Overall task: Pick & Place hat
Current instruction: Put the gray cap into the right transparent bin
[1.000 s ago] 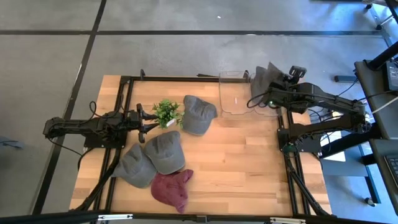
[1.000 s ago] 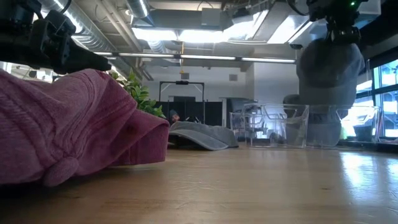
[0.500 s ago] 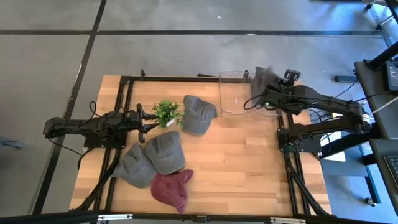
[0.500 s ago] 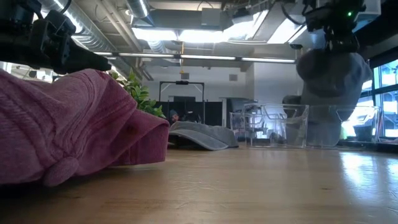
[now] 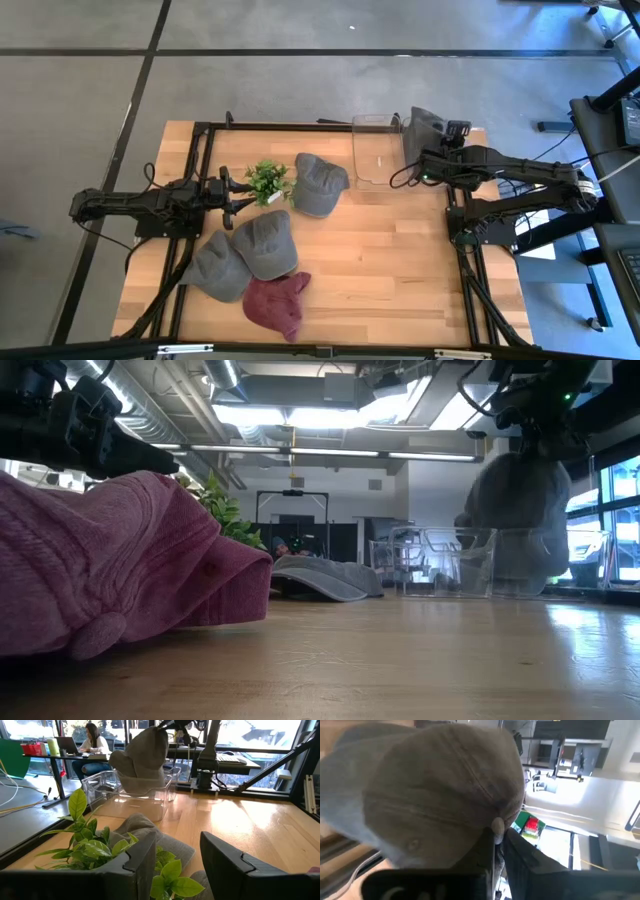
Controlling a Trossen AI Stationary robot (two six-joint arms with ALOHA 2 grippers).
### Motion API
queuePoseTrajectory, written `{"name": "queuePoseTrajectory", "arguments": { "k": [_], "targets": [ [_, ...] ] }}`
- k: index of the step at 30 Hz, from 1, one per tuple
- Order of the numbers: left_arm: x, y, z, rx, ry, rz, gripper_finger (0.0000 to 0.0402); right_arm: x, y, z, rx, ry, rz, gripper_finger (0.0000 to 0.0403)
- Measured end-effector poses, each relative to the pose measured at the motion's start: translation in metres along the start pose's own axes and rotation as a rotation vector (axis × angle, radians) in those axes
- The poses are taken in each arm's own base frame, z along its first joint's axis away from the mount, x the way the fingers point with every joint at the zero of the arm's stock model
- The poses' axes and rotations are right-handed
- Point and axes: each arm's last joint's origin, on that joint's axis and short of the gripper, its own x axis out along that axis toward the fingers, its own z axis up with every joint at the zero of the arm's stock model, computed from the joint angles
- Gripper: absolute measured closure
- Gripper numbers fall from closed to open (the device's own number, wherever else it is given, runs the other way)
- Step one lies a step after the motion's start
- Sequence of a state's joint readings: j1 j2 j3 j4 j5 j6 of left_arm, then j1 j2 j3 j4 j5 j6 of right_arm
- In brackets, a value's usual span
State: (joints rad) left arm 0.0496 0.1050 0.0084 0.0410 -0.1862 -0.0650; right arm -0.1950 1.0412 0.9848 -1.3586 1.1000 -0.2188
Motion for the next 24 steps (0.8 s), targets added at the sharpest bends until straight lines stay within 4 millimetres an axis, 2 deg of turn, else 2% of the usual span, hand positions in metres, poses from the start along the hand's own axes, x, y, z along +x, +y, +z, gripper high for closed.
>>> {"name": "queuePoseTrajectory", "arguments": {
  "k": [7, 17, 24],
  "targets": [
    [0.0, 0.0, 0.0, 0.025, -0.001, 0.005, 0.0253, 0.0, -0.001, 0.003, 0.037, -0.015, -0.009, 0.0377],
    [0.0, 0.0, 0.0, 0.026, -0.001, 0.006, 0.0253, 0.014, -0.01, 0.004, 0.136, 0.042, -0.021, 0.0373],
    [0.0, 0.0, 0.0, 0.026, 0.0, 0.005, 0.0253, 0.02, -0.016, 0.012, 0.173, 0.006, 0.002, 0.0371]
  ]
}}
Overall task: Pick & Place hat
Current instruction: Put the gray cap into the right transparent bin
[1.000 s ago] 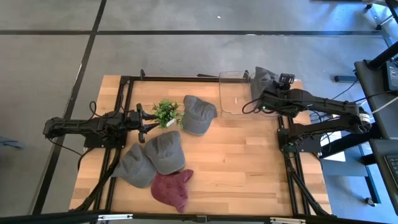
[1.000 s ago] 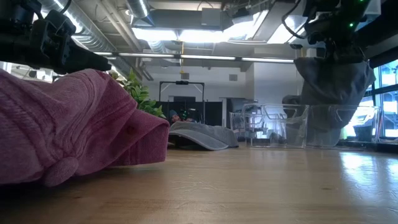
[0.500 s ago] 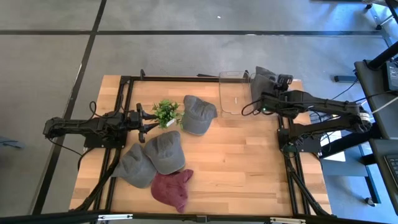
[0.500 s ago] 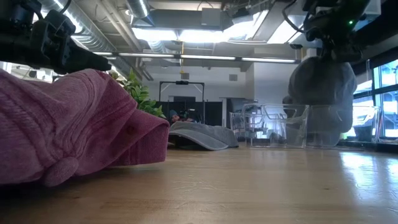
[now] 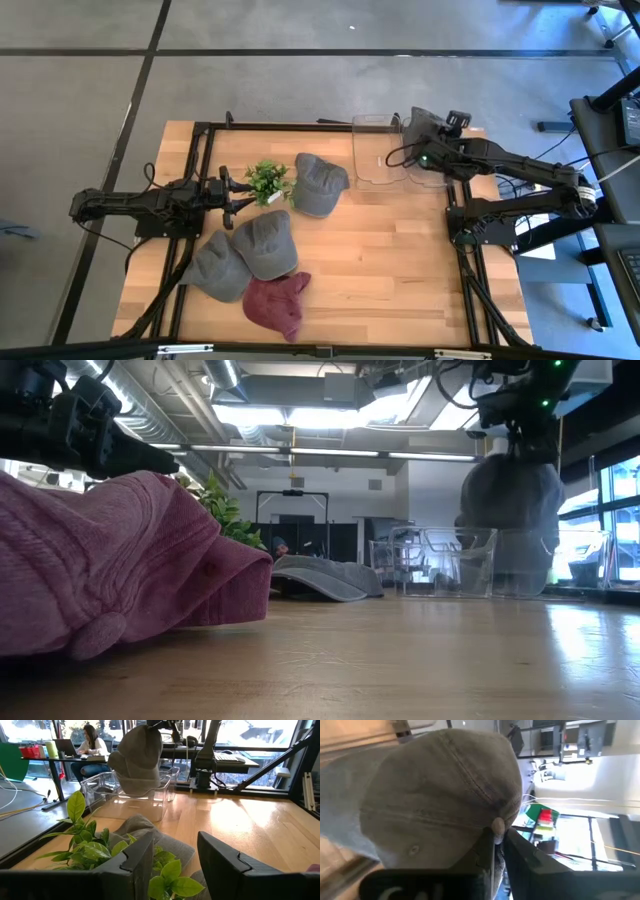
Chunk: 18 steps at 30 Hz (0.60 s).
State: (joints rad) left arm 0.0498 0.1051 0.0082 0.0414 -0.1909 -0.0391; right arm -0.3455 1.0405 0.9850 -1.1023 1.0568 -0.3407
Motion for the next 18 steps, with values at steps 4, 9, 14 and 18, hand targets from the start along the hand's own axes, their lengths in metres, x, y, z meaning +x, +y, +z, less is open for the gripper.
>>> {"name": "queuePoseTrajectory", "arguments": {
  "k": [4, 9, 14, 18],
  "targets": [
    [0.0, 0.0, 0.0, 0.0, 0.0, 0.0, 0.0253, 0.003, -0.002, 0.0, -0.018, 0.014, -0.006, 0.0371],
    [0.0, 0.0, 0.0, 0.0, 0.0, -0.001, 0.0253, 0.008, -0.001, -0.001, 0.0, 0.022, 0.038, 0.0371],
    [0.0, 0.0, 0.0, 0.0, 0.0, -0.002, 0.0253, 0.019, 0.012, -0.004, -0.062, 0.059, 0.027, 0.0371],
    [0.0, 0.0, 0.0, 0.0, -0.001, -0.002, 0.0253, 0.024, 0.022, -0.006, -0.08, 0.07, 0.036, 0.0369]
  ]
}}
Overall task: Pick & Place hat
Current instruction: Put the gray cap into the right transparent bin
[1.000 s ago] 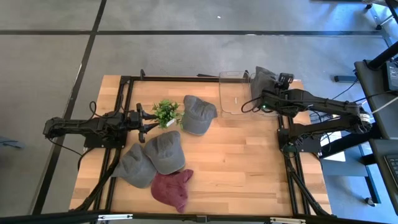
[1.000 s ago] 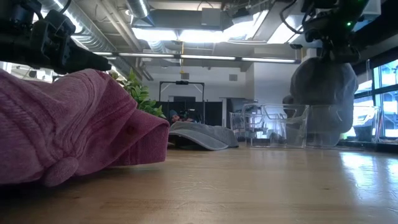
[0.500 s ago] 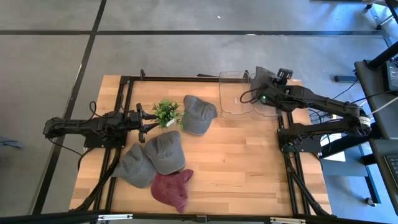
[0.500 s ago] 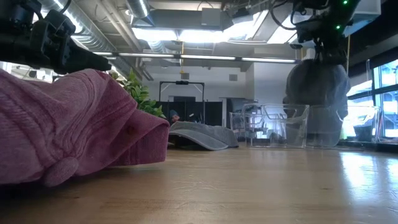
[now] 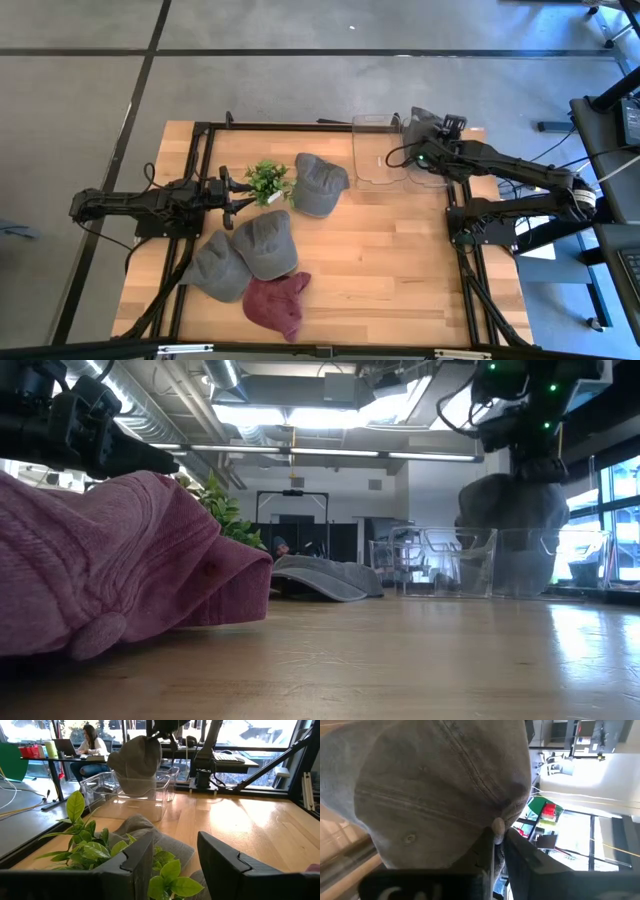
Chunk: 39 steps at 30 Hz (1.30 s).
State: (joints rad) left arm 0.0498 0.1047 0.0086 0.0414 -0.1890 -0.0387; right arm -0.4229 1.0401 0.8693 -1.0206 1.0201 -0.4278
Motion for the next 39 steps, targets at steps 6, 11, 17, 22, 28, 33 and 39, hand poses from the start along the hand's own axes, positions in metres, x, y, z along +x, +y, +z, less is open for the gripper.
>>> {"name": "queuePoseTrajectory", "arguments": {
  "k": [6, 11, 17, 22, 28, 33, 39],
  "targets": [
    [0.0, 0.0, 0.0, 0.0, 0.0, 0.0, 0.0253, 0.003, 0.006, 0.0, -0.01, 0.007, -0.002, 0.0351],
    [0.0, 0.0, 0.0, 0.0, 0.0, 0.0, 0.0253, 0.003, 0.005, 0.0, -0.013, 0.006, -0.016, 0.0321],
    [0.0, 0.0, 0.0, 0.0, 0.0, 0.0, 0.0253, 0.003, 0.004, 0.0, -0.025, 0.023, -0.05, 0.0259],
    [0.0, 0.0, 0.0, 0.0, 0.001, 0.0, 0.0253, 0.003, 0.002, -0.001, -0.027, 0.055, -0.118, 0.0209],
    [0.0, 0.0, 0.0, -0.001, 0.0, 0.0, 0.0253, -0.008, -0.019, 0.002, 0.037, 0.04, -0.16, 0.0193],
    [0.0, 0.0, 0.0, -0.004, 0.001, 0.0, 0.0253, -0.029, -0.057, 0.006, 0.211, -0.059, -0.138, 0.0198],
    [0.0, 0.0, 0.0, -0.03, 0.001, 0.0, 0.0253, -0.058, -0.098, 0.007, 0.493, -0.331, 0.134, 0.0201]
  ]
}}
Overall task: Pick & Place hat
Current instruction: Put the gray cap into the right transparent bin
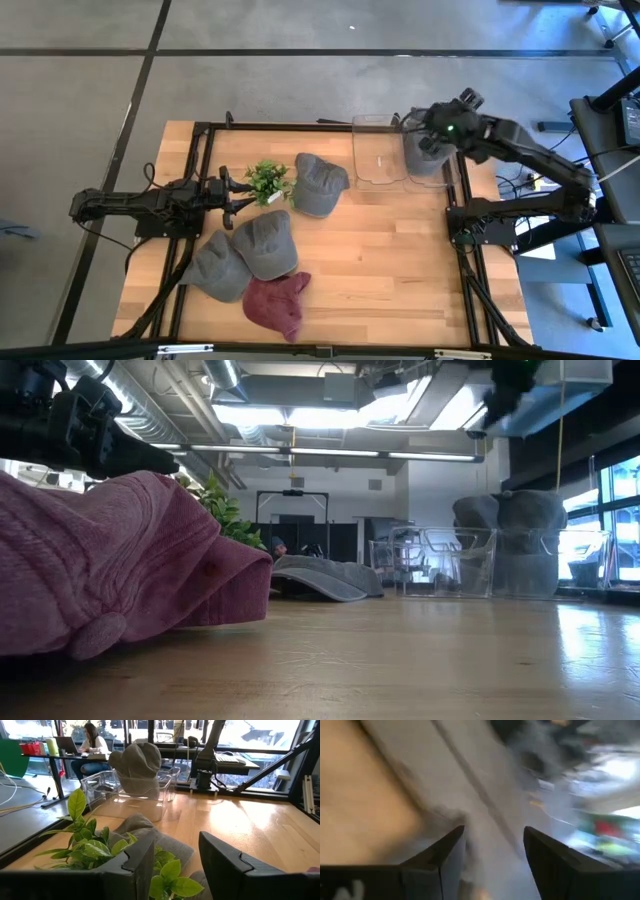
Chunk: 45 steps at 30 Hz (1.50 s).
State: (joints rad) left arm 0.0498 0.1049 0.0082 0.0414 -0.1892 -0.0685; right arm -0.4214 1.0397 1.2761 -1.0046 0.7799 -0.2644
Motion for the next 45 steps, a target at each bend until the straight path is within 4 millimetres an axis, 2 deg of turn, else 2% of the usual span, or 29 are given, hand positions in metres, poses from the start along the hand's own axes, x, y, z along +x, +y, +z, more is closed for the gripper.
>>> {"name": "queuePoseTrajectory", "arguments": {
  "k": [4, 8, 12, 16, 20, 26, 30, 35, 39, 45],
  "targets": [
    [0.0, 0.0, 0.004, -0.033, -0.045, -0.008, 0.0253, -0.013, -0.005, 0.011, 0.119, -0.131, 0.3, 0.0202],
    [-0.002, -0.003, 0.018, -0.049, -0.146, -0.07, 0.0253, -0.019, 0.002, 0.017, 0.146, -0.224, 0.531, 0.0202],
    [-0.005, -0.004, 0.043, -0.055, -0.191, -0.088, 0.0253, -0.022, 0.015, 0.024, 0.182, -0.307, 0.607, 0.0202],
    [-0.001, -0.007, 0.079, -0.039, -0.183, -0.089, 0.0253, -0.023, 0.032, 0.03, 0.184, -0.387, 0.644, 0.0202],
    [0.015, -0.013, 0.108, 0.017, -0.054, -0.086, 0.0253, -0.022, 0.044, 0.031, 0.21, -0.414, 0.63, 0.0202],
    [0.063, -0.024, 0.131, 0.057, 0.188, -0.081, 0.0253, -0.021, 0.053, 0.035, 0.221, -0.401, 0.629, 0.0202],
    [0.1, -0.032, 0.126, 0.11, 0.274, -0.117, 0.0253, -0.019, 0.057, 0.036, 0.229, -0.379, 0.635, 0.0202],
    [0.135, -0.037, 0.105, 0.114, 0.321, -0.153, 0.0253, -0.018, 0.059, 0.036, 0.227, -0.364, 0.639, 0.0202],
    [0.155, -0.027, 0.084, 0.031, 0.404, -0.08, 0.0253, -0.017, 0.059, 0.036, 0.244, -0.356, 0.649, 0.0202],
    [0.178, -0.009, 0.053, 0.013, 0.499, -0.014, 0.0253, -0.017, 0.059, 0.036, 0.245, -0.358, 0.648, 0.0202]
  ]
}}
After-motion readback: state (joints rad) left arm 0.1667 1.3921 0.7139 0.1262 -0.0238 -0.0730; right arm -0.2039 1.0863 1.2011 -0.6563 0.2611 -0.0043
